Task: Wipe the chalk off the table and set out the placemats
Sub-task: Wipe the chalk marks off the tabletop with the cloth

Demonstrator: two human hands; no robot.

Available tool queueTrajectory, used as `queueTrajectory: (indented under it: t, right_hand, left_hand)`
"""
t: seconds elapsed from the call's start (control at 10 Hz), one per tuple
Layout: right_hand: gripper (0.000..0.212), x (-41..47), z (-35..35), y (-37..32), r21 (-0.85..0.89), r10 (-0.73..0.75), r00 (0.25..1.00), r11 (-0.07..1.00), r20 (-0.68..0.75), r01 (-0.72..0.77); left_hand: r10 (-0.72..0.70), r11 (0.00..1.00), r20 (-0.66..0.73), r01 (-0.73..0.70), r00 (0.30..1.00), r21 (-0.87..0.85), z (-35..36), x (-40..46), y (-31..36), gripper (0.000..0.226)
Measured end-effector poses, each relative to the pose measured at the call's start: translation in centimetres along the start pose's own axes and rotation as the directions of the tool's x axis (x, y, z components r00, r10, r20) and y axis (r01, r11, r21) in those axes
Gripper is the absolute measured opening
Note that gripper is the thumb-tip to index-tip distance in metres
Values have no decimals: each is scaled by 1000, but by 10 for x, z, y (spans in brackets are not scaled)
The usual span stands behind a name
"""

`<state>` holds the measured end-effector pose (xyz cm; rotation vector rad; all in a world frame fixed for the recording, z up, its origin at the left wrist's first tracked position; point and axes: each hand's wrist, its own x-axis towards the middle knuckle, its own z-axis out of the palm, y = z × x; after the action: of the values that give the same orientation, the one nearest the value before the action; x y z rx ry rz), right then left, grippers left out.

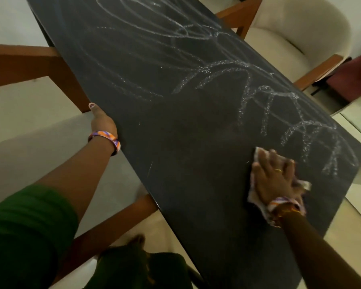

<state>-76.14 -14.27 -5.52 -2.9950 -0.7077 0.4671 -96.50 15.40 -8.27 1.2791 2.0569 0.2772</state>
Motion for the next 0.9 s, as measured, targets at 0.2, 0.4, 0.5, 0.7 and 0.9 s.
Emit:
queueTrajectory:
  t: [0.2, 0.4, 0.5, 0.7, 0.9]
  right_hand:
    - [53, -13, 13, -10, 55, 64, 998, 996, -1, -64]
    - [57, -68, 48, -76, -72, -678, 731, 728, 72, 682]
    - [53, -55, 39, -50, -46, -746, 658, 657, 104, 752]
    - [54, 37, 5, 100, -164, -466, 882, 877, -65, 451]
    - [52, 131, -27, 246, -31, -215, 967, 977, -135, 213]
  left_hand:
    - [-55, 737, 173, 157, 983, -657, 2, 4, 4, 67]
    - [120, 963, -105, -142, 987, -229, 9, -25, -9, 52]
    - [290, 957, -183, -280, 940, 77, 12, -54, -19, 56]
    - [679, 705, 11, -656, 734, 270, 58, -197, -50, 51]
    - [666, 685, 173, -686, 726, 245, 157, -346, -50, 51]
